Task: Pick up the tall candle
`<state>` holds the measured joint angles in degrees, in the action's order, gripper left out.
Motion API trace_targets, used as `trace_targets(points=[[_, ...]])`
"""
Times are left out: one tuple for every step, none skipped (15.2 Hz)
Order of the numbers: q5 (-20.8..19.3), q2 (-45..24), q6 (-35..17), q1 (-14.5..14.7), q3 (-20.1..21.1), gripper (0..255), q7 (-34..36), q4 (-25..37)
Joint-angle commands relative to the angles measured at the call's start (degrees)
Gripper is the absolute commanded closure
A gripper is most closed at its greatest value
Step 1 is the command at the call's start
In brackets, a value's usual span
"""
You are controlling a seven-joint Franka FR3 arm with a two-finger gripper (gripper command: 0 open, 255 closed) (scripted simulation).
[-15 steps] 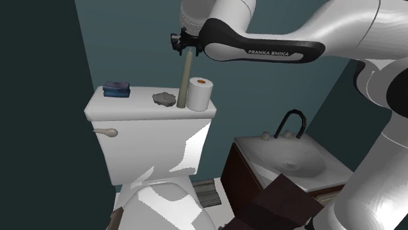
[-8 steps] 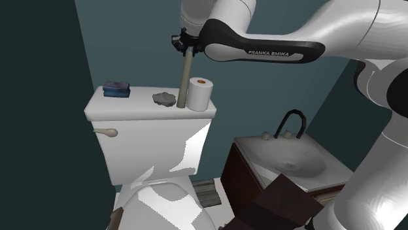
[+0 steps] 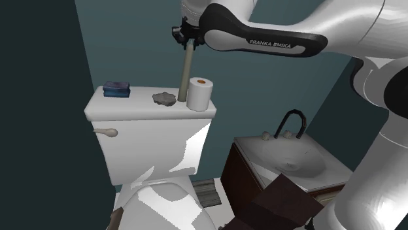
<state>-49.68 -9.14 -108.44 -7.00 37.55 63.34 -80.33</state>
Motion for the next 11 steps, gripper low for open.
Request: trace_targets(points=[[-0.22,-0.74,1.40,0.46,0.13,255,-0.92,2.22],[-0.34,-1.10,2.15,0.72,0.21,255,-1.38,3.35],[-0.48,-1.48,2.91,1.01,0.28,255,-1.85,4.52],[-0.65,-1.89,3.69,1.32,0.34,255,-2.31,5.72],[-0.86,-2.33,4.49,1.66,0.41,255,-2.79,6.97],[-1.09,-2.79,5.31,2.03,0.47,255,-3.26,8.25],[-1.35,-3.28,6.14,2.43,0.53,255,-3.74,9.58],[-1.64,-3.81,6.99,2.86,0.59,255,-4.23,10.96],[-1.97,-4.36,7.87,3.33,0.64,255,-4.73,12.39],[-2.02,-4.45,8.00,3.41,0.64,255,-4.81,12.61],[-2.02,-4.44,7.99,3.41,0.64,255,-4.81,12.60]])
